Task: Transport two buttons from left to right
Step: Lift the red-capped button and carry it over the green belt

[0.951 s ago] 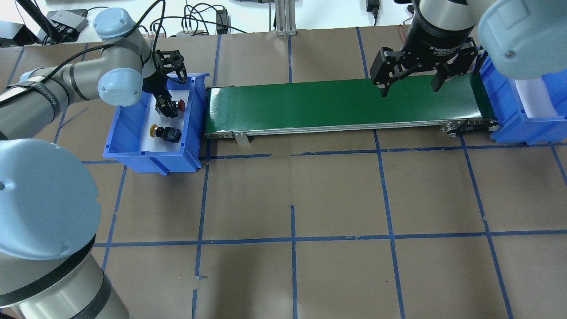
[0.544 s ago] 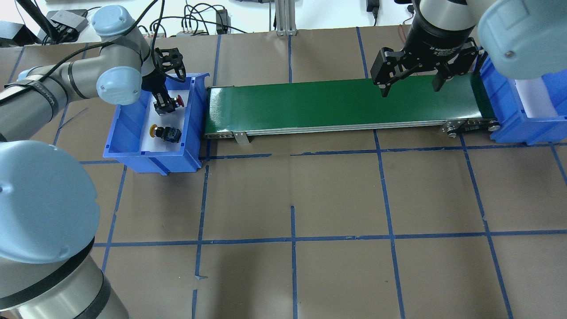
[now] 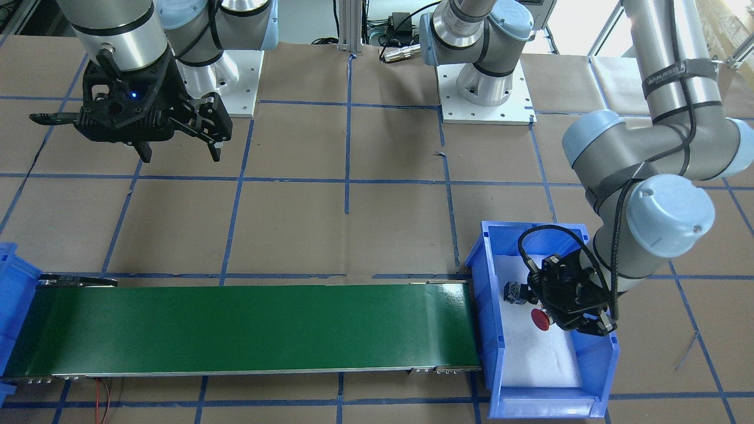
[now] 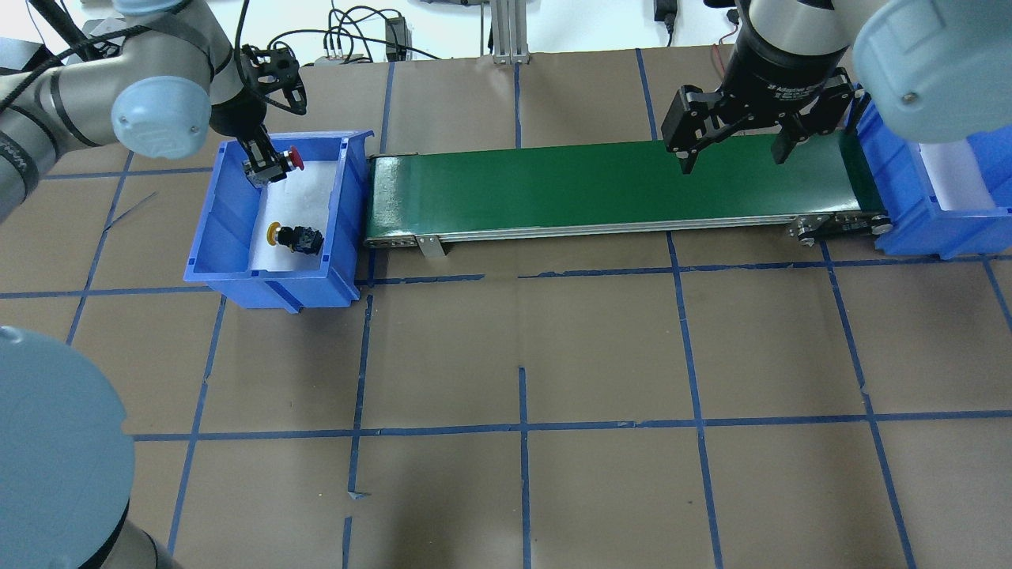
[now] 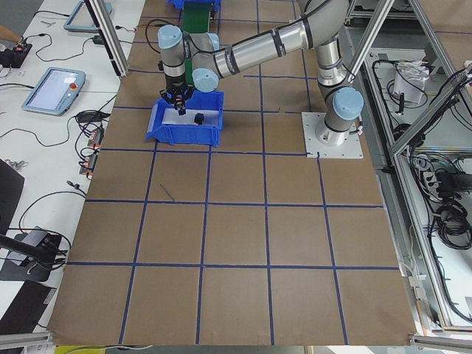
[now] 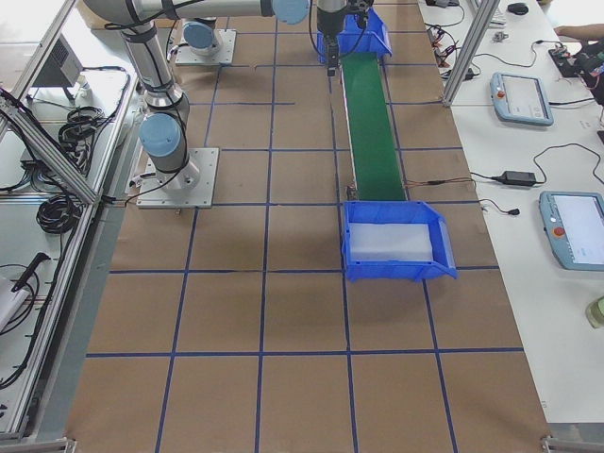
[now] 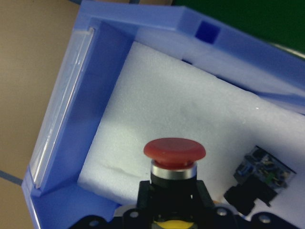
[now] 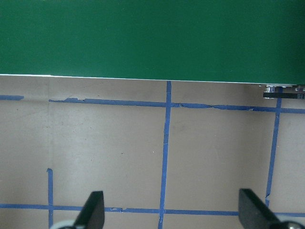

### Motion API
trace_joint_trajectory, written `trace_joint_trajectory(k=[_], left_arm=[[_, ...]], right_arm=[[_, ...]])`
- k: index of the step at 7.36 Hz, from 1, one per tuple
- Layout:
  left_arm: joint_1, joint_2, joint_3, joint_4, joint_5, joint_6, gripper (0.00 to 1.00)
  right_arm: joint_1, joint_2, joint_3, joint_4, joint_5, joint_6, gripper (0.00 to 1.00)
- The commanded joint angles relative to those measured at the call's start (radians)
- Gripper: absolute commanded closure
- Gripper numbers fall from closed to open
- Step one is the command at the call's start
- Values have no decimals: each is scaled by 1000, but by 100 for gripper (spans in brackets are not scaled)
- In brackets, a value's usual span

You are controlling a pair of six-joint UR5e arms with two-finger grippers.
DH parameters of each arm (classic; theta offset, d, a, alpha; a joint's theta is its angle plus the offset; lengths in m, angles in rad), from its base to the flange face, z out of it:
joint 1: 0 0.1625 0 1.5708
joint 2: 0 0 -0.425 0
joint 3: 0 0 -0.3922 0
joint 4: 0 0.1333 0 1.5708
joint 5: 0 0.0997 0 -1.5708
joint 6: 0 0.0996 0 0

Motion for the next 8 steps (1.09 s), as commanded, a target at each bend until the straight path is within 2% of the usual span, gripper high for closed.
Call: trace_joint_trajectory(k=[1, 4, 6, 8], left_arm=[[-31, 63, 10, -55, 1, -111, 98], [-163, 64, 12, -40, -3, -333, 98], [-240, -17, 19, 46, -3, -419, 98], [-281, -91, 79, 59, 11, -427, 98]], right_arm=[[1, 0, 0, 0, 0, 0, 0], [-2, 0, 0, 0, 0, 0, 0], [1, -2, 2, 0, -2, 0, 0], [1, -2, 0, 0, -2, 0, 0]])
